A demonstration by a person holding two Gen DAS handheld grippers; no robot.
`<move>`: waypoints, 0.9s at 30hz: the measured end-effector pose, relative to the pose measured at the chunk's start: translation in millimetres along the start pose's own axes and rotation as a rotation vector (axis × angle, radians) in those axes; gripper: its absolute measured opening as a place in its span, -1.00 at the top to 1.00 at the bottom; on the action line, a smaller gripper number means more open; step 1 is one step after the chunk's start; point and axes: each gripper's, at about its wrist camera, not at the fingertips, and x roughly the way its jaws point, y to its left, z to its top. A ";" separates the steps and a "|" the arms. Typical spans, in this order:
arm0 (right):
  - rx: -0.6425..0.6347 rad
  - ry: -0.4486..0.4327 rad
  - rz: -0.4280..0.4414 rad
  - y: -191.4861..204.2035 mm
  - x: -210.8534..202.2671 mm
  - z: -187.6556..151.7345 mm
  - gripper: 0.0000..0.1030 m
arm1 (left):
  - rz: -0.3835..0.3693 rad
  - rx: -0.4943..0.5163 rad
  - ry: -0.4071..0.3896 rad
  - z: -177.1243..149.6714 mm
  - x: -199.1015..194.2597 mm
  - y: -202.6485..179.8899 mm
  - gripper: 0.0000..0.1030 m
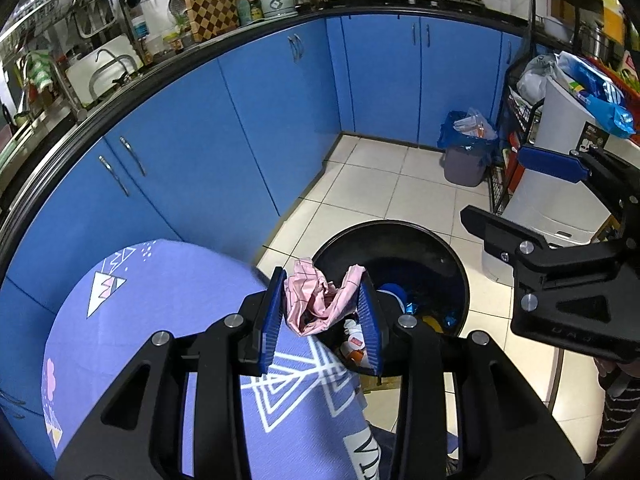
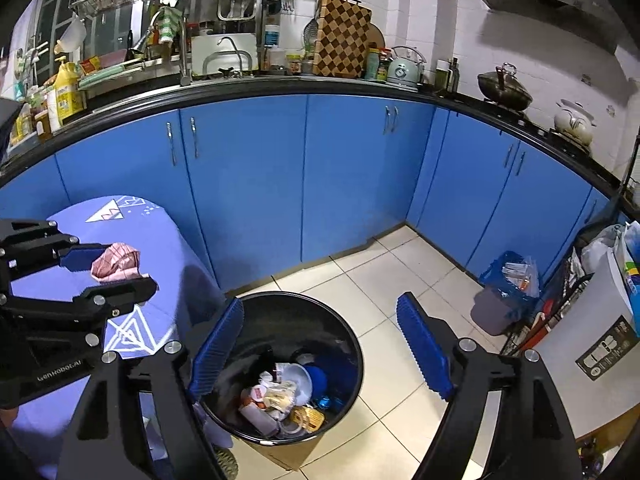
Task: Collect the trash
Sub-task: 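Open the right tool to drop the snack bag while the left tool drops the pink cloth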
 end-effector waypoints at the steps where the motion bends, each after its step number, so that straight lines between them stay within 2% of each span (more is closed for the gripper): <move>1: 0.004 0.001 -0.001 -1.9 0.3 -1.0 -0.50 | -0.001 0.004 -0.002 2.1 0.7 -2.1 0.28; 8: 0.022 0.010 -0.009 -11.4 5.6 -5.1 -0.50 | -0.013 0.032 -0.019 17.4 7.3 -13.8 0.28; 19: 0.049 0.032 -0.020 -24.7 18.9 -9.4 -0.50 | -0.022 0.039 -0.004 37.1 28.6 -25.2 0.24; 22: 0.061 0.039 -0.020 -29.4 21.8 -11.4 -0.50 | -0.006 0.034 -0.018 45.8 33.2 -26.7 -0.07; 24: 0.070 0.043 -0.020 -32.6 23.4 -12.1 -0.50 | 0.004 0.025 -0.023 49.7 35.4 -25.7 -0.41; 25: 0.071 0.044 -0.021 -32.9 23.7 -12.0 -0.50 | 0.018 0.018 -0.028 52.0 36.9 -24.5 -0.75; 26: 0.072 0.045 -0.023 -33.6 24.3 -12.2 -0.50 | 0.031 0.012 -0.036 52.7 37.2 -23.5 -0.91; 27: 0.072 0.046 -0.024 -34.5 24.5 -12.2 -0.50 | 0.044 0.007 -0.052 52.9 36.8 -22.1 -0.92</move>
